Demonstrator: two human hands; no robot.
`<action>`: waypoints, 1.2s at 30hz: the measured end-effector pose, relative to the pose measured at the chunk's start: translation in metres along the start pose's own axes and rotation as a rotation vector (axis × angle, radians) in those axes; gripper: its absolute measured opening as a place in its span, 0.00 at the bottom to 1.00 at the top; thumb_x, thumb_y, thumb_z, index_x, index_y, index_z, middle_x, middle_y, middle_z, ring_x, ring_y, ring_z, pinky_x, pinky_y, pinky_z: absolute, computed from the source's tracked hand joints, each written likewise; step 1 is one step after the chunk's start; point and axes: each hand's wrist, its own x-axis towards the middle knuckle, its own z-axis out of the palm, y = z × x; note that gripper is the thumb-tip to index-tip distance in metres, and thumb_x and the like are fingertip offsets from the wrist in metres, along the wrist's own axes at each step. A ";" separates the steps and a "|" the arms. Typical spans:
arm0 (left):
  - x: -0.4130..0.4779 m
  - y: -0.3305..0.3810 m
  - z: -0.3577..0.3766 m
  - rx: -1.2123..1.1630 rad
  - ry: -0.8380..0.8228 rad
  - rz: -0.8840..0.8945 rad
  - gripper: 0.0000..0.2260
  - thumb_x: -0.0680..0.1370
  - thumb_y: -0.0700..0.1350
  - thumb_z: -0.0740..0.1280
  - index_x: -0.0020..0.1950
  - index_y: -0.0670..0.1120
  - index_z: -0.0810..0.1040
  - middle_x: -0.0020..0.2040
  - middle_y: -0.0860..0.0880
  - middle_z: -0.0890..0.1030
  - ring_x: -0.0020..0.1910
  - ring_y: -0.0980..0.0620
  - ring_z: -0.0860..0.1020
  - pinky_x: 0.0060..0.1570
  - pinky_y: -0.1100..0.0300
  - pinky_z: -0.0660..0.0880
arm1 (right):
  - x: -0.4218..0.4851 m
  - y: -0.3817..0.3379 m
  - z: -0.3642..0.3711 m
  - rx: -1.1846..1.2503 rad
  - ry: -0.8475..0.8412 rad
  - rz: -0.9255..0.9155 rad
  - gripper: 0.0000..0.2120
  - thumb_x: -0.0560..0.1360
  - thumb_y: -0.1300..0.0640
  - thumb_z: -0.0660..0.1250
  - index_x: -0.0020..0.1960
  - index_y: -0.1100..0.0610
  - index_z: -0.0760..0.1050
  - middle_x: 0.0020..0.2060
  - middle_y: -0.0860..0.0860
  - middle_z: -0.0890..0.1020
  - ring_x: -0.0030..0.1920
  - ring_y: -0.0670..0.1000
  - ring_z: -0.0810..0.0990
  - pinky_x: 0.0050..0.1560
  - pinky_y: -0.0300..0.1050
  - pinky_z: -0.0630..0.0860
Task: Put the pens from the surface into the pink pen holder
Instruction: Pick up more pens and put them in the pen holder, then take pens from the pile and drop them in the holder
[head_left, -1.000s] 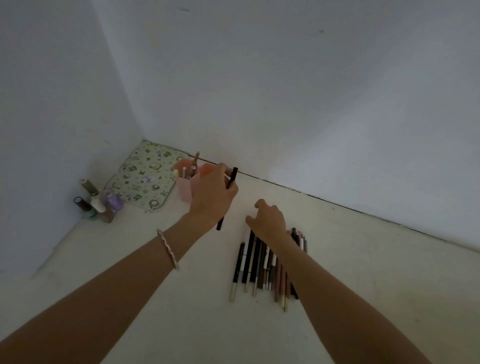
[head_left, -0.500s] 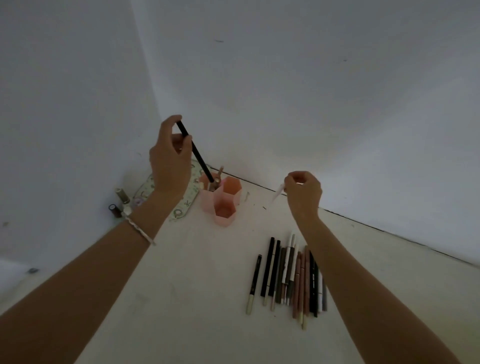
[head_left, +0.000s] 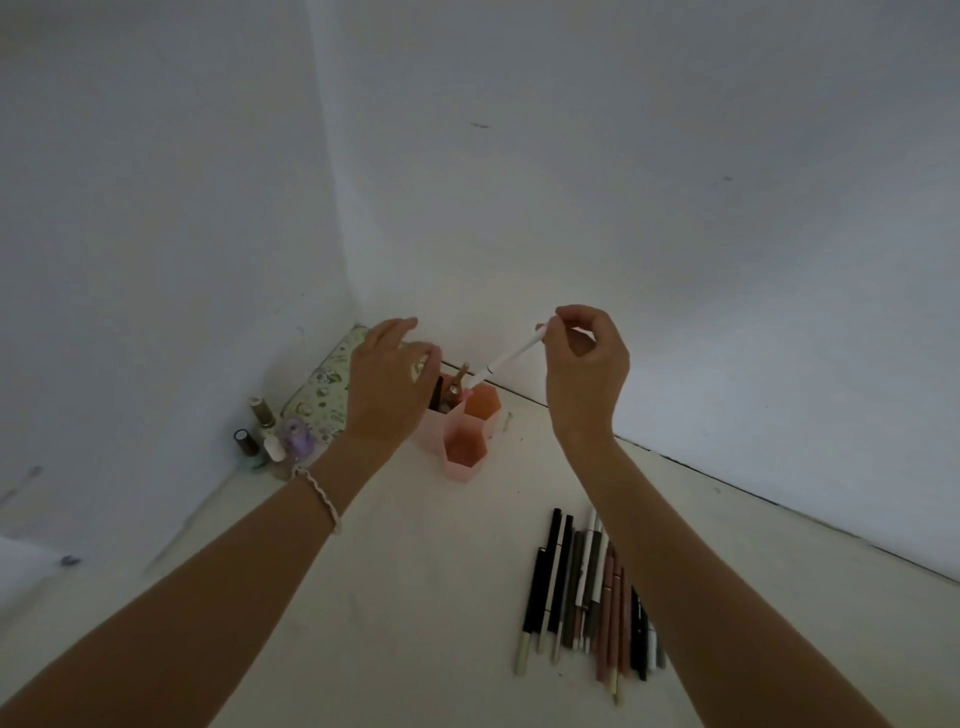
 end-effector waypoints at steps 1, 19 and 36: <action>0.002 -0.002 -0.004 -0.011 0.049 -0.014 0.09 0.80 0.45 0.64 0.53 0.46 0.83 0.62 0.47 0.79 0.65 0.46 0.72 0.64 0.49 0.67 | -0.003 0.002 0.006 -0.008 -0.012 -0.021 0.04 0.75 0.63 0.66 0.50 0.58 0.78 0.45 0.53 0.84 0.45 0.49 0.84 0.46 0.39 0.79; -0.058 0.077 0.022 -0.447 -0.317 -0.168 0.05 0.75 0.39 0.66 0.46 0.49 0.74 0.42 0.53 0.77 0.39 0.54 0.77 0.38 0.64 0.74 | -0.027 0.058 -0.023 -0.410 -0.167 -0.196 0.12 0.76 0.67 0.61 0.54 0.56 0.78 0.49 0.46 0.81 0.49 0.45 0.79 0.52 0.35 0.74; -0.153 0.115 0.096 0.135 -0.933 -0.366 0.11 0.78 0.39 0.65 0.60 0.40 0.74 0.59 0.43 0.78 0.58 0.45 0.78 0.53 0.56 0.75 | -0.047 0.098 -0.127 -0.451 -0.166 0.091 0.13 0.74 0.69 0.61 0.49 0.56 0.79 0.41 0.45 0.81 0.41 0.43 0.77 0.45 0.35 0.74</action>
